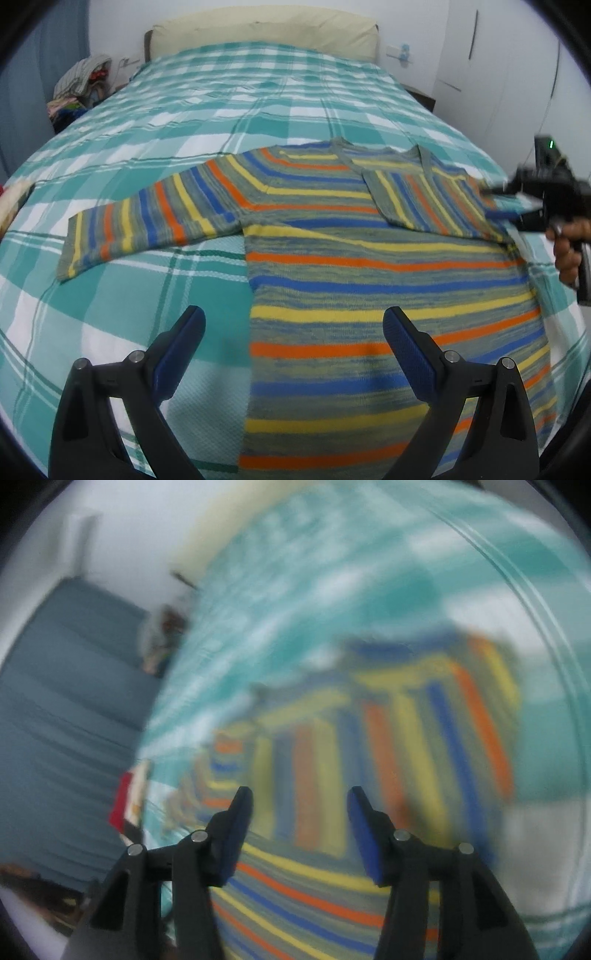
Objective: Fold small clothes
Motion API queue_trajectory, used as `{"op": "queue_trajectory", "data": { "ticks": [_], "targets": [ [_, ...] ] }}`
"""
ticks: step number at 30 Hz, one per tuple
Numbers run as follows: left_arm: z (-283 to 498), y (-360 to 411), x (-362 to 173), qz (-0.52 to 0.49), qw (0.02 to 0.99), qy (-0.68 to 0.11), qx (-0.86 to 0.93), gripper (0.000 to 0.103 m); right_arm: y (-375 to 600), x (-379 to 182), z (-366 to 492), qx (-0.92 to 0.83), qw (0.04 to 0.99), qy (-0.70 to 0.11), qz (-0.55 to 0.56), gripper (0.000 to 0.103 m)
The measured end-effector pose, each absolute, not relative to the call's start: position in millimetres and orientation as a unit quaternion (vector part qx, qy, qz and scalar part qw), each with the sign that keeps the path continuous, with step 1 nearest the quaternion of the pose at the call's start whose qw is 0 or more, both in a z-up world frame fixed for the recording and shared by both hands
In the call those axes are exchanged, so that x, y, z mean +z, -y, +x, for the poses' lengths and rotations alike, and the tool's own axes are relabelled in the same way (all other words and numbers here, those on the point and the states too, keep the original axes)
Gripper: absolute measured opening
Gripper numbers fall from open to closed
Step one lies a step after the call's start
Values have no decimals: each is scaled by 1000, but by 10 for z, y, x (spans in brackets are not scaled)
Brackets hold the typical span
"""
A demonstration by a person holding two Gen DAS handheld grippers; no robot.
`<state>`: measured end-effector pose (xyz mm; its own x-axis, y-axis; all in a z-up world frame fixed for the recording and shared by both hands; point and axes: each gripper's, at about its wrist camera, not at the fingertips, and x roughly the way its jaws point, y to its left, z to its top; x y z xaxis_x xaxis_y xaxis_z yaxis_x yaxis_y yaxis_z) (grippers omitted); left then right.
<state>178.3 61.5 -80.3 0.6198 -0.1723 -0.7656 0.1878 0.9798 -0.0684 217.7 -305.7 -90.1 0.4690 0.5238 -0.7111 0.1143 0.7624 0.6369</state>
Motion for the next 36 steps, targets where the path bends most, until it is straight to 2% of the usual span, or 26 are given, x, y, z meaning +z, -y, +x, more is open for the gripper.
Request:
{"op": "queue_trajectory", "data": {
  "ticks": [2, 4, 8, 11, 15, 18, 21, 26, 31, 33, 36],
  "targets": [
    [1770, -582, -824, 16, 899, -426, -103, 98, 3279, -1127, 2068, 53, 796, -532, 284, 52],
    [1754, -548, -834, 25, 899, -425, -105, 98, 3357, -1105, 1953, 36, 815, -524, 245, 42],
    [1741, -479, -862, 40, 897, -426, -113, 98, 3241, -890, 1752, 71, 838, -502, 201, 44],
    [1722, -428, -906, 49, 892, -432, -122, 98, 3136, -952, 1607, 110, 826, -518, 194, 43],
    [1641, -367, -980, 65, 885, -442, -130, 98, 3168, -1092, 1292, 61, 827, -539, 147, 34],
    [1537, -286, -1015, 72, 879, -447, -149, 98, 3024, -853, 932, 63, 845, -519, 112, 37],
    [1345, -126, -1118, 91, 858, -469, -188, 98, 2836, -776, 564, 120, 832, -525, 134, 38],
    [884, 106, -1259, 160, 825, -495, -223, 99, 2513, -1050, -195, 176, 774, -588, 153, 38],
    [511, -8, -1218, 178, 793, -533, -237, 99, 2767, -1244, -924, 112, 742, -643, 152, 36],
    [463, -126, -1105, 165, 793, -536, -240, 99, 2884, -1122, -1036, 73, 759, -632, 138, 38],
    [646, -442, -762, 107, 821, -517, -218, 99, 2892, -765, -982, 42, 814, -573, 83, 39]
  ]
}}
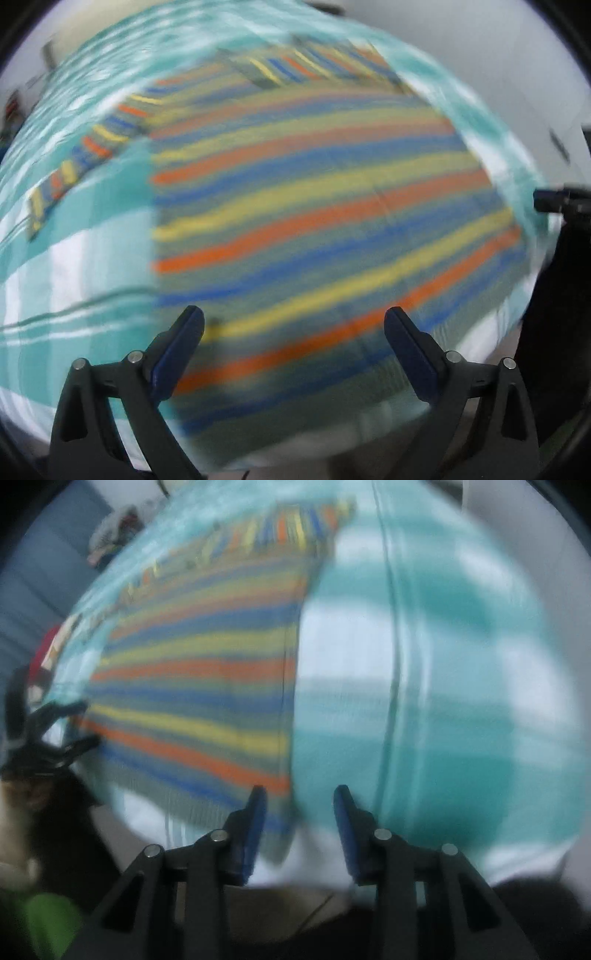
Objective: Fold small clothes
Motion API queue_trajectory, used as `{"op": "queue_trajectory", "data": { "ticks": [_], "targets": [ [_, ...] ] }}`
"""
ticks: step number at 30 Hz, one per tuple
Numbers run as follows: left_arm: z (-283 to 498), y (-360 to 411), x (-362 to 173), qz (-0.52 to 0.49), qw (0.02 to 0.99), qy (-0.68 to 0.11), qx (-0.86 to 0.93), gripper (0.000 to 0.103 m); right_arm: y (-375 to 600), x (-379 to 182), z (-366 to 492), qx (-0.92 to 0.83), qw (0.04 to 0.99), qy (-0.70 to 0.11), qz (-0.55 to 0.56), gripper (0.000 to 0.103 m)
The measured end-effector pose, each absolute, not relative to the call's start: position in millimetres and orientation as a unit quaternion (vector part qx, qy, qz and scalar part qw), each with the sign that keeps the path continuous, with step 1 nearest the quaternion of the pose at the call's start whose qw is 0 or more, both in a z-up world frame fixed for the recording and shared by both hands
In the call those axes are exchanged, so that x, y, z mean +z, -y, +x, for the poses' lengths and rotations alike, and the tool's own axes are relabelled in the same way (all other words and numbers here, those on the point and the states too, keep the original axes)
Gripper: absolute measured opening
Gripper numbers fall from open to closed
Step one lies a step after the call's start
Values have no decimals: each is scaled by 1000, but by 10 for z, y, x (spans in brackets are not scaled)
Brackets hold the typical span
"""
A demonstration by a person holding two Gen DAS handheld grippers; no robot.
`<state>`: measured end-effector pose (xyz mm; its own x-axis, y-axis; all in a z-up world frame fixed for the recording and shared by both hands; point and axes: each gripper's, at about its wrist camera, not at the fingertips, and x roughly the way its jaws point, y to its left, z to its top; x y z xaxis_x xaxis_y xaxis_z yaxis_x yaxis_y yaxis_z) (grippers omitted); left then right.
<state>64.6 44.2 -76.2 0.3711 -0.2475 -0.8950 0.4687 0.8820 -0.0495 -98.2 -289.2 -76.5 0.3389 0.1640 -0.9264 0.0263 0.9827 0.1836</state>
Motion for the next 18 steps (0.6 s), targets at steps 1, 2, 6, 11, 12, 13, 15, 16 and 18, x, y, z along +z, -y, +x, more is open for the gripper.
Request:
{"op": "queue_trajectory", "data": {
  "ticks": [1, 2, 6, 11, 12, 13, 15, 16, 18],
  "targets": [
    [731, -534, -672, 95, 830, -509, -208, 99, 2884, -633, -915, 41, 833, -545, 80, 45],
    [860, -663, -567, 84, 842, -498, -192, 99, 2875, -511, -816, 40, 854, -512, 84, 48],
    [1498, -1320, -249, 55, 881, -457, -108, 99, 2686, -293, -395, 53, 906, -406, 104, 58],
    [2458, -2595, -363, -69, 879, -471, 16, 99, 2357, -527, -202, 87, 910, -386, 125, 58],
    [2567, -2774, -463, -93, 873, -478, 35, 99, 2363, -572, -261, 91, 907, -392, 125, 58],
    [2708, -2952, -579, -115, 865, -485, 58, 98, 2336, -652, -265, 93, 903, -402, 121, 58],
    [2884, -3089, -832, -128, 852, -501, 85, 98, 2337, -755, -294, 92, 896, -419, 112, 58],
    [2964, -3115, -950, -126, 845, -511, 94, 96, 2334, -786, -277, 90, 895, -423, 111, 58],
    [3080, -3085, -1155, -125, 833, -529, 103, 88, 2395, -852, -290, 86, 893, -426, 115, 58]
  ]
}}
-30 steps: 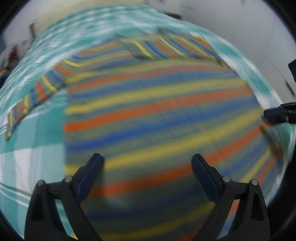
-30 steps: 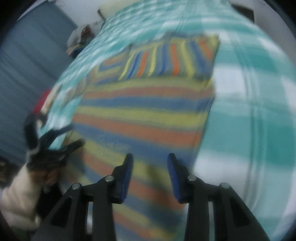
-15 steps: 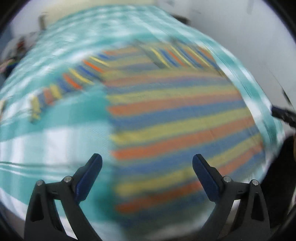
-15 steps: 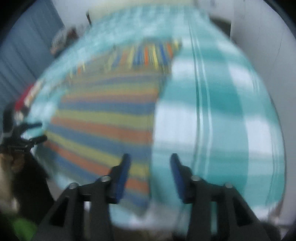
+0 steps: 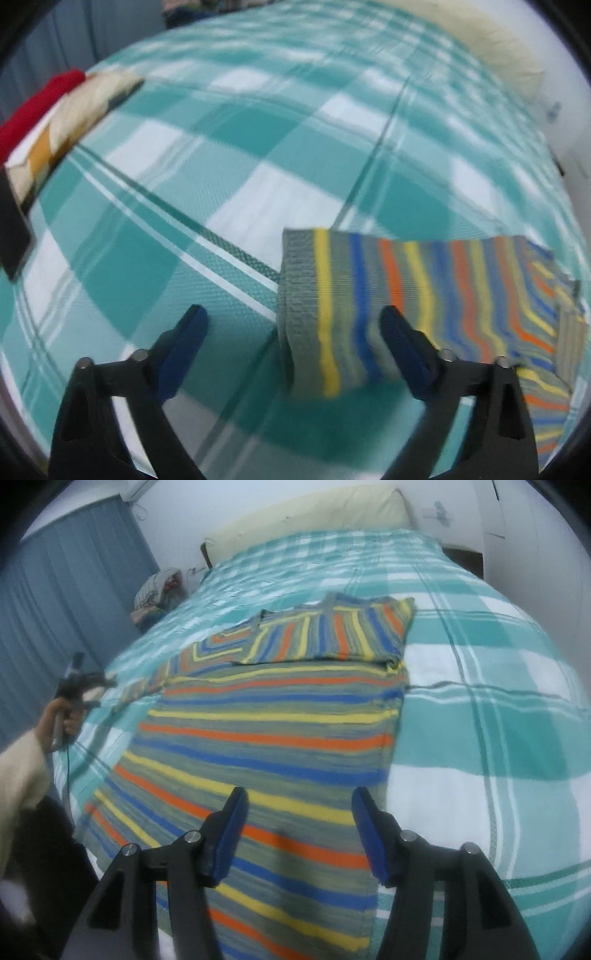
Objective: Fold small clothes
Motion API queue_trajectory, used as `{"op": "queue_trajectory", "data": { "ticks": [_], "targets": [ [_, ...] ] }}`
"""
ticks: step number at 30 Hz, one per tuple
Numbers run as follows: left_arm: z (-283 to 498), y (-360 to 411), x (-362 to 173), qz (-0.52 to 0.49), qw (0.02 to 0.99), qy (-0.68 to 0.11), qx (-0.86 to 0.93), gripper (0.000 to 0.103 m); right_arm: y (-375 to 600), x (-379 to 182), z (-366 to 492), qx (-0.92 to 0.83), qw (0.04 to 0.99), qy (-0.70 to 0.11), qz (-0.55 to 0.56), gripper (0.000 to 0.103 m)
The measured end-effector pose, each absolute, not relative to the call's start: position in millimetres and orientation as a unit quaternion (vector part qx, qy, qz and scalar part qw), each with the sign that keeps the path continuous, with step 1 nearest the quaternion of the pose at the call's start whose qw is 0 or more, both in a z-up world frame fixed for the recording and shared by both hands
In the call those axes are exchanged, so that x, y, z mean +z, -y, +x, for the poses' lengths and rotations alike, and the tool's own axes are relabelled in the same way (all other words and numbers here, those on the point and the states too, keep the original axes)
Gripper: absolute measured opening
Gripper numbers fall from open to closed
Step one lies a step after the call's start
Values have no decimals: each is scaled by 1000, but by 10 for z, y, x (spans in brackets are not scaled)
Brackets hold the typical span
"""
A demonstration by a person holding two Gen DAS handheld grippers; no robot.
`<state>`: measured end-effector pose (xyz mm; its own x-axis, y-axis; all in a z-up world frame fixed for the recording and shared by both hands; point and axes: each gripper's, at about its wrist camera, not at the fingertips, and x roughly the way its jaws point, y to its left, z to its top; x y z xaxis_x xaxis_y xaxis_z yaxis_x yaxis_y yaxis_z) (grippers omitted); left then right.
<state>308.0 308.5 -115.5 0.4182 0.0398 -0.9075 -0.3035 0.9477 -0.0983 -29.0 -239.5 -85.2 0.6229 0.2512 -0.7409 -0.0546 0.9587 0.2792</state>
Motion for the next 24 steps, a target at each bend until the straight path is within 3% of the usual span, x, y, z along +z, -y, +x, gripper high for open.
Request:
{"op": "queue_trajectory", "data": {
  "ticks": [3, 4, 5, 11, 17, 20, 24],
  "targets": [
    [3120, -2991, -1329, -99, 828, -541, 115, 76, 2457, -846, -317, 80, 898, -417, 115, 58],
    [3106, -2914, -1298, -82, 836, -533, 107, 46, 2456, -841, -312, 79, 899, -415, 113, 58],
    [3110, -2852, -1265, -70, 837, -534, 97, 3, 2448, -832, -315, 78, 901, -412, 109, 58],
    [3098, -2314, -581, 4, 877, -474, 76, 4, 2400, -784, -321, 88, 903, -406, 107, 58],
    [3113, -854, 296, 79, 912, -394, -78, 4, 2393, -694, -360, 96, 910, -388, 110, 58],
    [3096, -157, 337, 99, 907, -383, -144, 4, 2428, -690, -360, 97, 909, -388, 115, 58],
    [3133, 561, 9, 105, 889, -392, -210, 6, 2472, -698, -386, 93, 910, -388, 114, 58]
  ]
}}
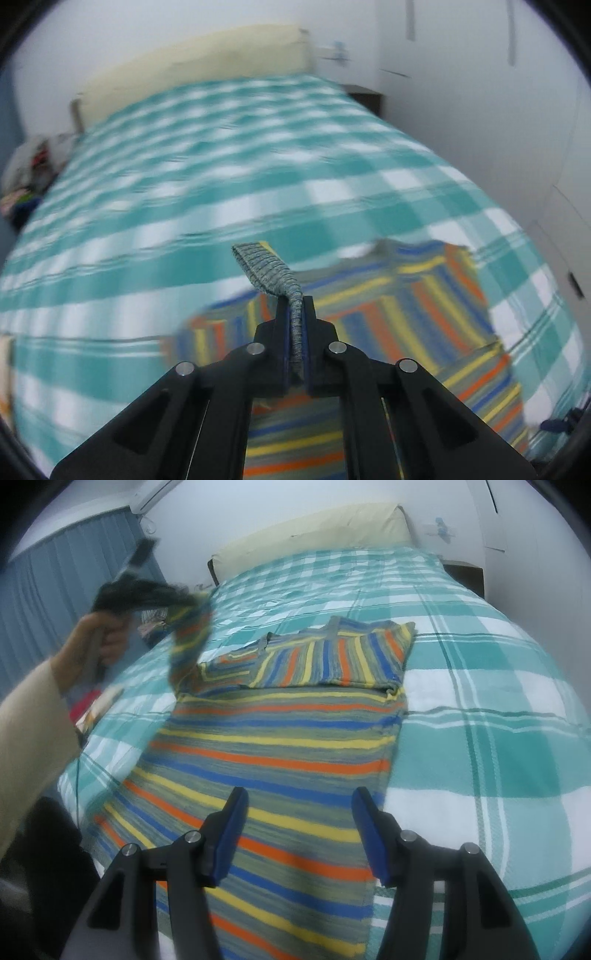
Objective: Fold small clothes
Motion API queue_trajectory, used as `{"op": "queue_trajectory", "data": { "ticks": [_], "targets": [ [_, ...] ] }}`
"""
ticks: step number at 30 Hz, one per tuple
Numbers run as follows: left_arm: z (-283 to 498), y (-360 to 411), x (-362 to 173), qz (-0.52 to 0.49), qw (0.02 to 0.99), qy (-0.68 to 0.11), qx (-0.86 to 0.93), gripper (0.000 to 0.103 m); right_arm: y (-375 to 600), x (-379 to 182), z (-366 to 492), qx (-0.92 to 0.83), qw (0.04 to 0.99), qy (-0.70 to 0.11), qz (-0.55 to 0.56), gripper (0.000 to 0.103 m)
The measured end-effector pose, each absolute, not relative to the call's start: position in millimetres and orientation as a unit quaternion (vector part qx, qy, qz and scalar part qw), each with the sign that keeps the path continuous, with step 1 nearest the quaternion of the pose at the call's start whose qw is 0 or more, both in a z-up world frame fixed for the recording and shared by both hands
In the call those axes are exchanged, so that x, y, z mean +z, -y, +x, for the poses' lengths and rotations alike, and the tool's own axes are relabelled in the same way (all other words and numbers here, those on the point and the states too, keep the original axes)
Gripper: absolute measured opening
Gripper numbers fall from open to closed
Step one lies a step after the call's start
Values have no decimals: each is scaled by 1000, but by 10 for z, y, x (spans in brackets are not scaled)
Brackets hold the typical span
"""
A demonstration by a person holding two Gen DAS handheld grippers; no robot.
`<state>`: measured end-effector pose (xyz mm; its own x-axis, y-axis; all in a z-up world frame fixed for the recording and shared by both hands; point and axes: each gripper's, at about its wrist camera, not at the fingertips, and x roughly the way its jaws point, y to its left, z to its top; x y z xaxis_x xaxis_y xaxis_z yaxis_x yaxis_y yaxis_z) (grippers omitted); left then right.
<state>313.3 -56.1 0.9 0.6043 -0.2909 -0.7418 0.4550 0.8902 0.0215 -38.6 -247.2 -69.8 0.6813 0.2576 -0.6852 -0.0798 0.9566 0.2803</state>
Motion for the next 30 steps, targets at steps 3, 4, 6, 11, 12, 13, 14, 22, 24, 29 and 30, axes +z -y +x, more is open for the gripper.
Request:
{"op": "queue_trajectory", "data": {
  "ticks": [3, 4, 6, 11, 12, 13, 14, 22, 24, 29, 30],
  "targets": [
    [3153, 917, -310, 86, 864, -418, -266, 12, 2514, -708, -396, 90, 909, -389, 117, 58],
    [3123, 983, -360, 83, 852, -434, -279, 22, 2535, -713, -400, 89, 909, -389, 121, 58],
    [3098, 1018, -413, 85, 846, -449, -273, 54, 2561, -712, -413, 87, 909, -388, 124, 58],
    [3089, 434, -267, 60, 886, -412, -206, 82, 2650, -677, -461, 81, 912, -380, 135, 58],
    [3093, 259, -289, 58, 891, -412, -182, 83, 2660, -677, -459, 82, 911, -381, 138, 58],
    [3090, 181, -340, 59, 892, -415, -169, 83, 2667, -683, -454, 84, 909, -382, 142, 58],
    [3077, 48, -451, 64, 889, -427, -152, 83, 2667, -687, -446, 84, 908, -384, 143, 58],
    [2784, -572, -1104, 143, 849, -505, -63, 82, 2569, -654, -448, 80, 914, -380, 115, 58],
    [2672, -691, -967, 143, 851, -504, -42, 80, 2594, -661, -455, 74, 915, -380, 113, 58],
    [1950, -696, -589, 119, 871, -468, -91, 93, 2653, -669, -430, 60, 914, -385, 114, 58],
    [1768, -661, -583, 110, 872, -465, -108, 94, 2641, -682, -416, 59, 911, -393, 109, 58]
  ]
}}
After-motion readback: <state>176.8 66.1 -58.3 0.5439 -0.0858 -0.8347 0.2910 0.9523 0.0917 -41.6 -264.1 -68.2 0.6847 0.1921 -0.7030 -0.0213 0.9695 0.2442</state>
